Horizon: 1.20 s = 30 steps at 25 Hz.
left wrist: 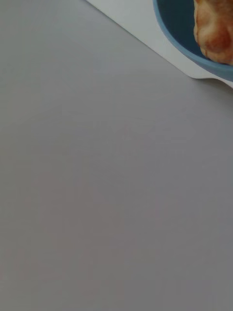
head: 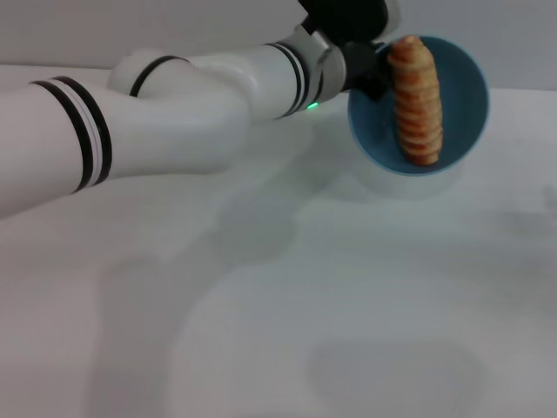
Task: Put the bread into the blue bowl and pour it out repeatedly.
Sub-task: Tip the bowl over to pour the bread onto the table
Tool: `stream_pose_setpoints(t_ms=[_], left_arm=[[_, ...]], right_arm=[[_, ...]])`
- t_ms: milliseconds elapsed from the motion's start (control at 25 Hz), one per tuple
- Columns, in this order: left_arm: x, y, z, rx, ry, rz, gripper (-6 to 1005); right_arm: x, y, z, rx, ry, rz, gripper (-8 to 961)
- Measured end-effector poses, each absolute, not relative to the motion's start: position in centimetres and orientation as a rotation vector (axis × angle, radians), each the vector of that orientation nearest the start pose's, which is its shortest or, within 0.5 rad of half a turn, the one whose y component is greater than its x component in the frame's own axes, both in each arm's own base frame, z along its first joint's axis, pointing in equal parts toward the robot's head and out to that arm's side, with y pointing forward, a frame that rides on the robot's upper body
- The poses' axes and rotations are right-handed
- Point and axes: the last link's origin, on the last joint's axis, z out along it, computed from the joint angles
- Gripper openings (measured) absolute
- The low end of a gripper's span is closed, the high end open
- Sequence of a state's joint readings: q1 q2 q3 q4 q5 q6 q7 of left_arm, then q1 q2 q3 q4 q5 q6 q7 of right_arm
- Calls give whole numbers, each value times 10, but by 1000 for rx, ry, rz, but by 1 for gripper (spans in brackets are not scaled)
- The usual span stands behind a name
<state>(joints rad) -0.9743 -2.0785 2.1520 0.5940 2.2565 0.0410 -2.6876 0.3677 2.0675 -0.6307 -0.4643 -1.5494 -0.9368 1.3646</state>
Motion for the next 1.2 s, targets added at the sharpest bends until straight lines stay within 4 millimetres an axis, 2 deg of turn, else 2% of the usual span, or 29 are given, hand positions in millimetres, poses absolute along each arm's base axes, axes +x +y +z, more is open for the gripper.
stream_pose_setpoints(t_ms=[80, 280, 480, 720, 840, 1200], left_arm=[[-102, 441, -127, -2329, -129, -152, 2], [-95, 439, -128, -2312, -31, -183, 3], [-81, 446, -115, -2236, -42, -305, 3], [-77, 448, -109, -2192, -25, -358, 3], [-81, 442, -106, -2154, 0, -415, 3], [-83, 428, -119, -2191, 127, -400, 2]], right_arm=[[381, 332, 30, -1761, 1168, 697, 634], [381, 332, 31, -1741, 1175, 723, 634], [381, 332, 31, -1740, 1177, 725, 634], [381, 332, 33, -1725, 1179, 747, 634], [380, 331, 38, -1703, 1173, 791, 634], [378, 336, 45, -1688, 1145, 803, 633]])
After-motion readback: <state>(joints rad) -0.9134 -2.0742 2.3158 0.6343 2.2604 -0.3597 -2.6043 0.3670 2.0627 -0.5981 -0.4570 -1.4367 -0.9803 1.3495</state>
